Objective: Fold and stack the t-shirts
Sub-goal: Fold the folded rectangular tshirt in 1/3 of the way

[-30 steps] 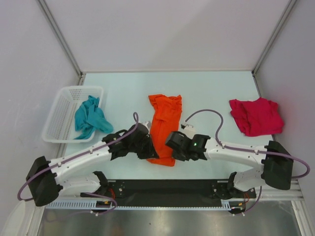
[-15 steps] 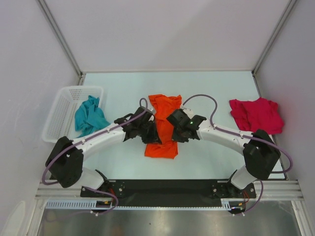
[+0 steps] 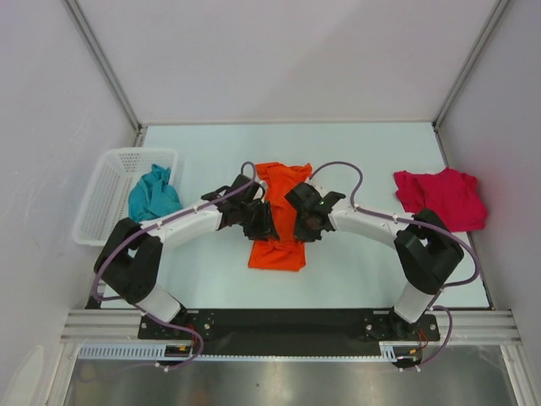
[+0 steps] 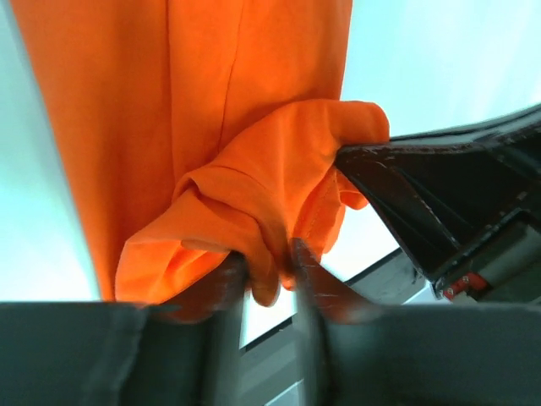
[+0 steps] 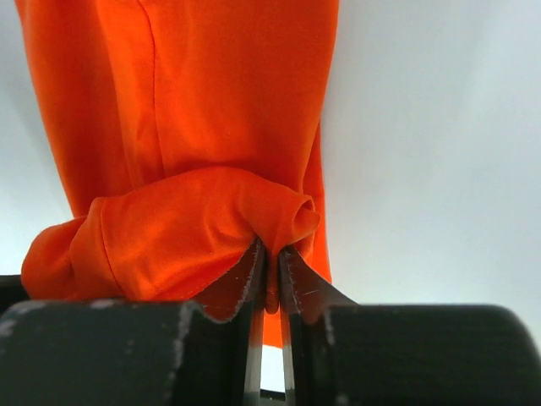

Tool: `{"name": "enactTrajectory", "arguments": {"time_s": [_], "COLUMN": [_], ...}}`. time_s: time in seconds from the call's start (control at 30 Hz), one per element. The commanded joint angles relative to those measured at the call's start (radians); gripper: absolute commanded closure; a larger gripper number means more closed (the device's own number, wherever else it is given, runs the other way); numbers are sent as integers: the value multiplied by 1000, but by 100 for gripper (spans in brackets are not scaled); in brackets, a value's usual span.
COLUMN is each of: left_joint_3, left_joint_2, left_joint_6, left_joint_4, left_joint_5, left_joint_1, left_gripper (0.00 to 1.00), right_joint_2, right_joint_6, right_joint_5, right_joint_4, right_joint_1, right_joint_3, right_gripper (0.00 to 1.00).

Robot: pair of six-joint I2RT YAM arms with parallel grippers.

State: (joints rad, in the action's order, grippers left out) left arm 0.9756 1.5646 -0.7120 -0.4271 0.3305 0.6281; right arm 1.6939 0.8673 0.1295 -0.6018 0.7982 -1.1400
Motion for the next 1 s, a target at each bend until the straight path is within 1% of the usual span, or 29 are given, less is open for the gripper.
{"name": "enactTrajectory", "arguments": {"time_s": [0.0,0.1,0.13,0.4,0.67,0.97], "left_joint_3": [37,34,34,47,71,159], "left_joint_2": [5,11,11,37,115,228], "left_joint_6": [32,34,34,37,46,46], "left_joint_4": [34,40,40,60,91,120], "left_joint_5": [36,36,36,45,65,88], "left_joint_1": [-14,-19,-24,-56,-93,-145], "left_gripper": [61,52,51,53,55,57], "right_joint_2": [36,64,70,150,194,257], "right_joint_6": [-34,-53,-56,-105,-126,-132], "right_joint_5": [-27,-24,-24,-16,-10,-25], "right_joint_4": [28,36,37,39,25,36], "right_joint_1": [-8,-14,-17,-76,-114,-128], "right_joint_3": [-61,-78,-90,-179,-231,-274], "right_gripper": [79,77,77,78,79,80]}}
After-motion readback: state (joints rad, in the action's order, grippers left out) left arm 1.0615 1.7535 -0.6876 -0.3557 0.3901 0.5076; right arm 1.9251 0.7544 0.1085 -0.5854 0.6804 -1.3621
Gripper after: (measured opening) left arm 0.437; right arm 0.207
